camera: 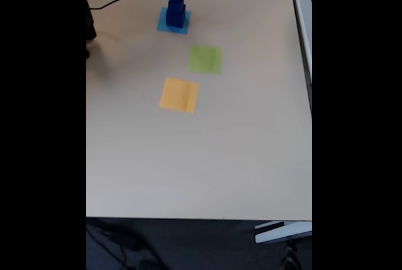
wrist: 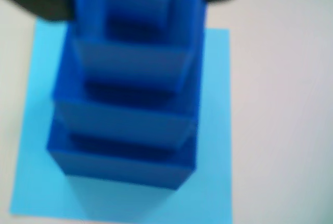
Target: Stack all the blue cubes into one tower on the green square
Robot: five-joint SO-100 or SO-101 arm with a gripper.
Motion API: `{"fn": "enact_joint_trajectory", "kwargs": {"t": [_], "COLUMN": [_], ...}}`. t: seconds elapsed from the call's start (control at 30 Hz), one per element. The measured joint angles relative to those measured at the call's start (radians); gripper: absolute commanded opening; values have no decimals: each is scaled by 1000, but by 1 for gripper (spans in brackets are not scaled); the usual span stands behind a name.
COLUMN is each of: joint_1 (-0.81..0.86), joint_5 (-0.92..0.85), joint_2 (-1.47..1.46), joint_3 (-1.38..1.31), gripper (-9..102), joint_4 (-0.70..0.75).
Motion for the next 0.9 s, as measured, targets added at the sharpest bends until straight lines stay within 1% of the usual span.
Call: {"fn": "enact_joint_trajectory", "kwargs": {"t": [0.7,0.9], "joint_1": [0,0], "joint_5": [28,31], "joint_2": [-6,-6], "joint_3": [0,0], "gripper": [5,6], "joint_4": [9,9]}}
